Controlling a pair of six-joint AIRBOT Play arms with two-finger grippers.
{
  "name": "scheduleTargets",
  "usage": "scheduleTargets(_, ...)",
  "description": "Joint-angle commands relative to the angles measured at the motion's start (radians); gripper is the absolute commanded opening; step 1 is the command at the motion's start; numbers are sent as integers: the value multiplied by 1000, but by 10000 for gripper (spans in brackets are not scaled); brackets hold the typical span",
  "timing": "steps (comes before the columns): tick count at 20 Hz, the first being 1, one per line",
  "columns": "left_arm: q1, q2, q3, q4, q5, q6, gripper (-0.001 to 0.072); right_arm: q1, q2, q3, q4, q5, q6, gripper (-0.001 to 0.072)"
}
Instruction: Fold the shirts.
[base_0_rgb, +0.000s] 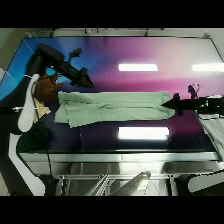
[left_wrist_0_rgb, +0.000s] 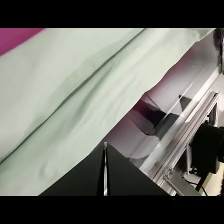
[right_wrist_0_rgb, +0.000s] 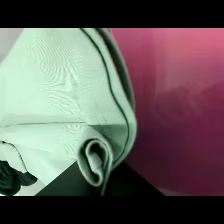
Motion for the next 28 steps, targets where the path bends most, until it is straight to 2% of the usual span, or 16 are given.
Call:
scheduleTargets(1, -183, -75, 1, 4, -116, -34, 26, -38, 46, 21, 37, 35, -21, 18)
scheduleTargets(6, -372, -177, 2, 27, -245, -138, 26, -138, 159, 54, 37, 200, -21, 18)
scheduleTargets(11, -439, -239, 61, 14, -305, -229, 25, -183, 305, 54, 40, 318, -40, 18)
scheduleTargets(13, -444, -234, 99, -65, -314, -226, 25, -184, 369, 54, 40, 330, -40, 18)
scheduleTargets(15, -418, -169, 126, -171, -280, -147, 25, -175, 427, 54, 43, 340, -38, 18)
scheduleTargets(17, -348, -32, 126, -182, -219, -94, 25, -142, 477, 54, 107, 350, -35, 18)
scheduleTargets(19, -236, 117, 125, -169, -119, -84, 25, -37, 517, 55, 211, 315, -35, 18)
scheduleTargets(22, -51, 372, -45, -152, -79, -64, 25, 259, 501, 106, 231, 115, -18, 17)
scheduleTargets(25, 108, 582, -257, -91, -79, -11, 25, 586, 343, 263, 231, -70, 1, 18)
scheduleTargets(28, 211, 707, -444, -78, -91, 52, 25, 809, 95, 457, 229, -145, 50, 18)
